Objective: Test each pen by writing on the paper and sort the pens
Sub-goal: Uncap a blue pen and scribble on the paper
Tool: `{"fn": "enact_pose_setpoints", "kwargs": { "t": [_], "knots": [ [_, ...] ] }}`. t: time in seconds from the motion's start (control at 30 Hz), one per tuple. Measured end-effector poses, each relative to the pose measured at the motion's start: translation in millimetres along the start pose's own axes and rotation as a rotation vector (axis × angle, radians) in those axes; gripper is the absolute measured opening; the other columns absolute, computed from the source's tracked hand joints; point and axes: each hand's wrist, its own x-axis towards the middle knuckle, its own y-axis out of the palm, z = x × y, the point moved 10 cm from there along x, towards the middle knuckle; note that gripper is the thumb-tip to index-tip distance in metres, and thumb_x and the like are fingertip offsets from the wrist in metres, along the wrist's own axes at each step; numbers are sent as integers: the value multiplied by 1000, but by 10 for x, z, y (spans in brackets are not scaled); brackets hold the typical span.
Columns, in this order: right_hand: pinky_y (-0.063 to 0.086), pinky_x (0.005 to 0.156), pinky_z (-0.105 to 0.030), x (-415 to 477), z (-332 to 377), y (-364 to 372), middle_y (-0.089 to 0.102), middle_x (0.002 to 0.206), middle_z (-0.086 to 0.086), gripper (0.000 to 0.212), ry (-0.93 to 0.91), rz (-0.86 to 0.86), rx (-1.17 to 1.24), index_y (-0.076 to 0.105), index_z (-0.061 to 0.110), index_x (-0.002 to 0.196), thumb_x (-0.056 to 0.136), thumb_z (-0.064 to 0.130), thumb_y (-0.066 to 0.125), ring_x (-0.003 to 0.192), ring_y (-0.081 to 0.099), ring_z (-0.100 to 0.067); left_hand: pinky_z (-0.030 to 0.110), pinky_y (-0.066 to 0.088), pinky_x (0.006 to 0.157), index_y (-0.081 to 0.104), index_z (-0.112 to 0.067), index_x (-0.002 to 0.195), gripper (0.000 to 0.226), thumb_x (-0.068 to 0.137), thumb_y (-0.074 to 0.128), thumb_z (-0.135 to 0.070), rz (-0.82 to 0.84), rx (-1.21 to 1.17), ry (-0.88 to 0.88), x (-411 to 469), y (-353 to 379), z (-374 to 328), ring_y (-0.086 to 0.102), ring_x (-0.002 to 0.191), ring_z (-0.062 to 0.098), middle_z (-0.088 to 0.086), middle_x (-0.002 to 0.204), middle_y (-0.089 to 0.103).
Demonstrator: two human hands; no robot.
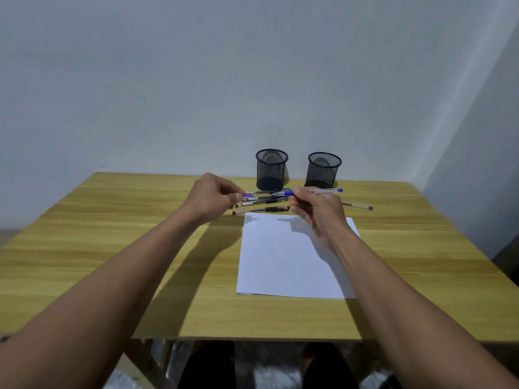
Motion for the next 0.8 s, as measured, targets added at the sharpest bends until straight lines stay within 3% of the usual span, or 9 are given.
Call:
{"fn": "enact_pose_setpoints", "kwargs": {
  "t": [0.13,0.2,0.37,0.6,0.8],
  "knots": [
    [60,60,-22,-37,-151,142,74,78,-9,7,-8,29,-70,74,6,97,93,11,71,64,69,-11,7,38,52,80,-20,93,18,85,68,-9,-74,95,-19,-64,88,84,60,65,9,-1,77,74],
    [60,59,-23,-43,-235,164,74,78,-8,6,-3,20,-97,74,8,96,93,13,72,67,69,-11,6,39,57,80,-18,95,21,84,66,-8,-102,139,-54,-104,89,220,67,77,12,0,85,76],
    [59,66,-33,-76,-463,144,74,80,-11,8,37,0,-213,74,9,91,95,14,70,74,68,-19,26,50,87,79,-15,101,23,83,64,-12,-151,308,-110,-223,157,520,66,101,21,2,104,76],
    [59,62,-33,-130,-463,113,73,80,-14,7,15,24,-257,74,7,94,96,11,68,75,69,-22,38,54,88,75,-19,111,35,79,60,-16,-171,360,-130,-320,173,563,65,105,28,5,109,75],
    [55,53,-25,-139,-350,138,71,79,-14,11,-35,23,-321,72,9,88,97,10,67,67,66,-18,38,48,88,72,-21,115,36,85,57,-34,-155,511,200,-694,366,136,56,109,23,-4,116,72]
  ]
}}
